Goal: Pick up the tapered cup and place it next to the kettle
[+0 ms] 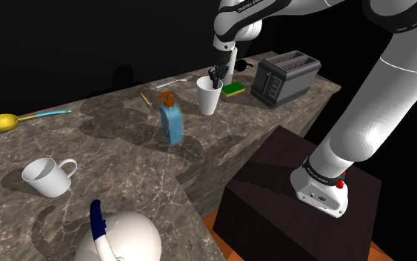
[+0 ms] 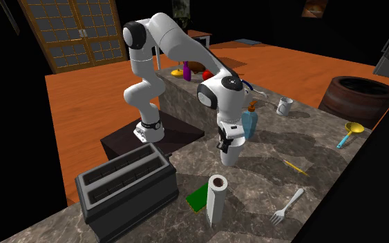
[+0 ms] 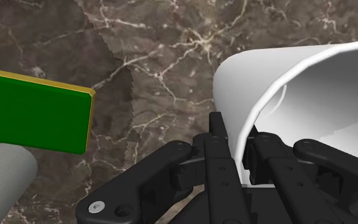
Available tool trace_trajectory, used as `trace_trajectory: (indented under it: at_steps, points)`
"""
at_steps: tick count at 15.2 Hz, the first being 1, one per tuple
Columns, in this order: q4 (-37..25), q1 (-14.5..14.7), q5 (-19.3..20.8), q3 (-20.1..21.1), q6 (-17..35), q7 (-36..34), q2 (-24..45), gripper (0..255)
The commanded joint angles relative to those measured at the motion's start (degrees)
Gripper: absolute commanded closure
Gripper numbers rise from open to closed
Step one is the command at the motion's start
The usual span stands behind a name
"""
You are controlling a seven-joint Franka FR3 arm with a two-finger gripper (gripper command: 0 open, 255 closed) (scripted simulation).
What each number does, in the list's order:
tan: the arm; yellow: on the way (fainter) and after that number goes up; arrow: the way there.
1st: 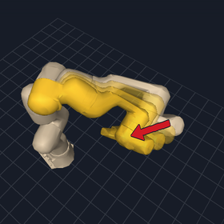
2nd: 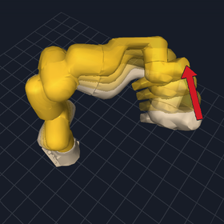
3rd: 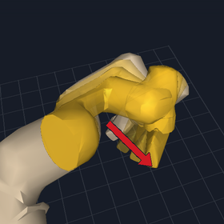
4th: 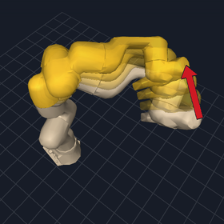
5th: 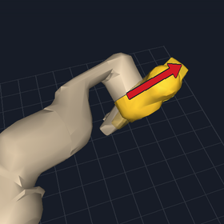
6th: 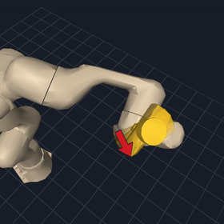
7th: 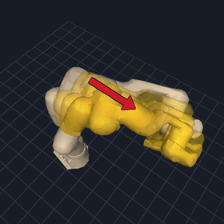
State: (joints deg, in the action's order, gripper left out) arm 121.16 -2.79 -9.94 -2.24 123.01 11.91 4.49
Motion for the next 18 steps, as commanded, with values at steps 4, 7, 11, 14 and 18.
trace_trajectory:
  at_steps: [4, 7, 11, 14, 18]
  points:
    - [0.0, 0.0, 0.0, 0.0, 0.0, 0.0, 0.0, 255]
    - [-1.1, 0.0, 0.3, -0.1, -2.1, -0.4, -1.1, 255]
    - [-2.7, -0.1, 0.6, -0.1, -5.0, -0.9, -2.3, 255]
    - [-4.1, -0.1, 0.8, -0.1, -7.2, -1.3, -3.2, 255]
    - [-6.1, -0.1, 1.1, -0.2, -10.1, -1.7, -4.1, 255]
